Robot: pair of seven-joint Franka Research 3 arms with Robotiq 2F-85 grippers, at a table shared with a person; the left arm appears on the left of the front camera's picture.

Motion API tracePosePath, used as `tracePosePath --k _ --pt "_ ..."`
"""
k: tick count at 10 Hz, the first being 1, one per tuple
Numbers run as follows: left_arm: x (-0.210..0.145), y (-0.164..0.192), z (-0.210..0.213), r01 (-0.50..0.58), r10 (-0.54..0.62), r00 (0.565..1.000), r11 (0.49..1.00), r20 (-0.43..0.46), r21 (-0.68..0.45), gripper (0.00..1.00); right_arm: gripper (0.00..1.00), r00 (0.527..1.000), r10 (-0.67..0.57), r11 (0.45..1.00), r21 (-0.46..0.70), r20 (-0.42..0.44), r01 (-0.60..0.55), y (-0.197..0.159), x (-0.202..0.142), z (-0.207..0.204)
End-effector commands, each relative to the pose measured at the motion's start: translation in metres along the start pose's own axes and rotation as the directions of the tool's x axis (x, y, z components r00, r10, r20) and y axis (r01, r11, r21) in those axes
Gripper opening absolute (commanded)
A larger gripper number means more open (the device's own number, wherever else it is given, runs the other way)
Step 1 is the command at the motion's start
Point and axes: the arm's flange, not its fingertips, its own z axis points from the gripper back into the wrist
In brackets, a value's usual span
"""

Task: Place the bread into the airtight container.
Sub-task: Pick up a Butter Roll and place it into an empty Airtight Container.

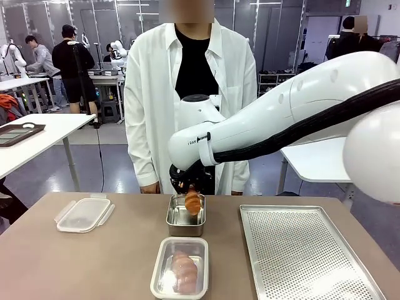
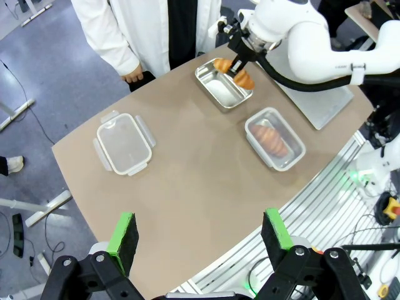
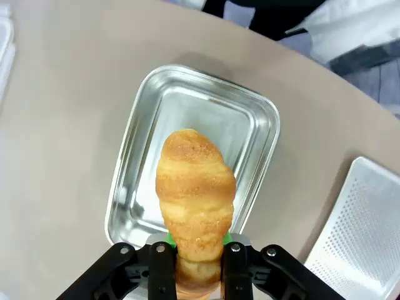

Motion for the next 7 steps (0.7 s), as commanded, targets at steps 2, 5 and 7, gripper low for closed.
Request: tracePosePath --k 2,5,7 --pt "0.001 0.0 0.001 0.016 -0.016 1.0 1.0 0.0 -0.006 1.0 0.21 0.987 -0.159 0.987 -0.006 0.022 0.159 0.009 0.014 -0.016" --pt "0.001 0.0 0.001 0.016 -0.016 1.0 1.0 0.0 -0.006 1.0 0.21 0.984 -0.178 0.984 0.026 0.018 0.177 0.005 0.016 -0.036" --pt "0.001 0.0 0.001 0.016 -0.016 1.0 1.0 0.0 -0.006 1.0 0.53 0.982 -0.19 0.981 0.029 0.004 0.19 0.002 0.016 -0.049"
